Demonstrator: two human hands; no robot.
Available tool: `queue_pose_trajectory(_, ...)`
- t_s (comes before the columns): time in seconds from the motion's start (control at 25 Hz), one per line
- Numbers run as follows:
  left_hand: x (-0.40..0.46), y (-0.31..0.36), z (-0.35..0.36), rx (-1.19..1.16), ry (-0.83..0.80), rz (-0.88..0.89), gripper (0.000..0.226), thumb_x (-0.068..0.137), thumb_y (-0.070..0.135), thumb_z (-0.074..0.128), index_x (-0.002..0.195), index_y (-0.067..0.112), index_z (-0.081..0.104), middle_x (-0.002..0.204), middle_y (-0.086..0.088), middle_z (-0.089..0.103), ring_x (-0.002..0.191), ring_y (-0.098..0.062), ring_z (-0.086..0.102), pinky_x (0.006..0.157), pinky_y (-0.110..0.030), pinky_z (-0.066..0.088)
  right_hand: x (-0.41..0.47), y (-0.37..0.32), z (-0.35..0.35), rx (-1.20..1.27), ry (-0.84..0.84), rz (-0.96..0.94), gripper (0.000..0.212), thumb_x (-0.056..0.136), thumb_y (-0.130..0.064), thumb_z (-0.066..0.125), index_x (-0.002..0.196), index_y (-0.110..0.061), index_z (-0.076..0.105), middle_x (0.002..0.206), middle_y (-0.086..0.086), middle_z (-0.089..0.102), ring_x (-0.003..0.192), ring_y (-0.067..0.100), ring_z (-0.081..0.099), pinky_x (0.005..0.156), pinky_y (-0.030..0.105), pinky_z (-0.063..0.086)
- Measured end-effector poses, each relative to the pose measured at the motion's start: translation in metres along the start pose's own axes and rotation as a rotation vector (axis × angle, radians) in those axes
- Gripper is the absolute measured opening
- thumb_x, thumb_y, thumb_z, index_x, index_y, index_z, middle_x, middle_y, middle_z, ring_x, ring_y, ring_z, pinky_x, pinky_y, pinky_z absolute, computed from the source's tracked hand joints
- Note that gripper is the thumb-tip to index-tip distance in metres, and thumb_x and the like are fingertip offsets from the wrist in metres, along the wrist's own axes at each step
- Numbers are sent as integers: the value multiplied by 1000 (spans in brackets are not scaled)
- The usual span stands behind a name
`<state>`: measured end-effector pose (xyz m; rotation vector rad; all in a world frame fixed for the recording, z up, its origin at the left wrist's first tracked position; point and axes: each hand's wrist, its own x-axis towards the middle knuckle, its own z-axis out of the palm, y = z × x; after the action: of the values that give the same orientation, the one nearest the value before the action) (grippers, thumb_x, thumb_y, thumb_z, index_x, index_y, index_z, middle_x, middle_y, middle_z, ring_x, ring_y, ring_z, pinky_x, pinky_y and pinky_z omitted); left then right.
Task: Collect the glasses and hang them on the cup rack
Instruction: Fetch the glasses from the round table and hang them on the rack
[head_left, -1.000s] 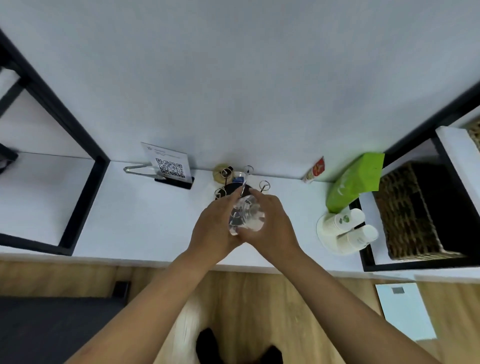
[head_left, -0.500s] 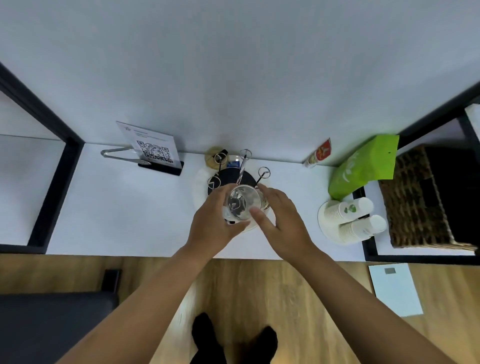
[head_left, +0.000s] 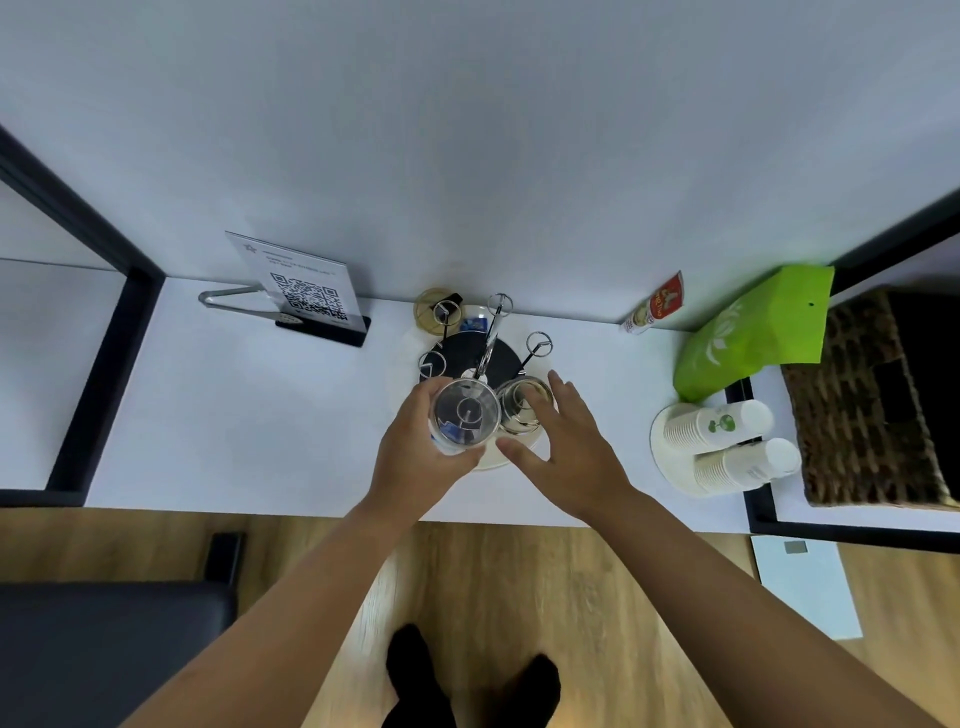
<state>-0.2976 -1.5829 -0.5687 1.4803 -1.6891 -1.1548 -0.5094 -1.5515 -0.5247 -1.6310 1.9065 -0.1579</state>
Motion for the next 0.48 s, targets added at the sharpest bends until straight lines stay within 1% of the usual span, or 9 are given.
queue_pose_trajectory(0.08,1,-8,4,-3,-12,-2,86,68,40,95,138,40,45,131,22,60,121,2,57,91,-5,46,5,-1,4,-8,-14,11,82,95,-74,51,165,-41,24,178,-10,-2,163,15,-6,126,48,22)
queue_pose_trajectory(0.2,4,-18,10,-1,-29,-3,85,69,39,95,137,39,45,131,23,59,119,-1,59,93,-11,51,8,-3,9,1,-24,19,80,96,-72,53,164,-40,27,178,-8,-2,164,18,-4,126,49,22)
queue_pose_trajectory(0.28,8,-22,13,13,-39,-4,83,70,41,94,136,41,44,128,27,58,117,0,59,93,-10,50,9,-4,13,15,-24,28,79,96,-71,54,164,-40,28,178,-8,-3,164,20,-5,126,50,23)
queue_pose_trajectory(0.36,11,-26,15,15,-49,-14,82,70,42,94,134,44,43,125,34,56,116,6,58,92,-5,47,10,-5,16,26,-13,42,78,97,-69,55,164,-39,29,178,-9,-4,164,20,-5,125,50,25)
queue_pose_trajectory(0.4,12,-28,17,13,-52,-17,81,70,42,94,134,44,43,124,34,56,116,8,57,91,-5,47,10,-5,18,32,-8,47,77,97,-68,56,164,-39,29,178,-9,-5,164,21,-4,125,49,25)
queue_pose_trajectory(0.48,13,-32,21,14,-60,-19,82,70,39,94,135,41,45,127,29,58,117,7,57,92,-7,48,10,-5,22,44,7,48,75,98,-66,56,163,-40,30,178,-9,-5,164,22,1,125,48,27)
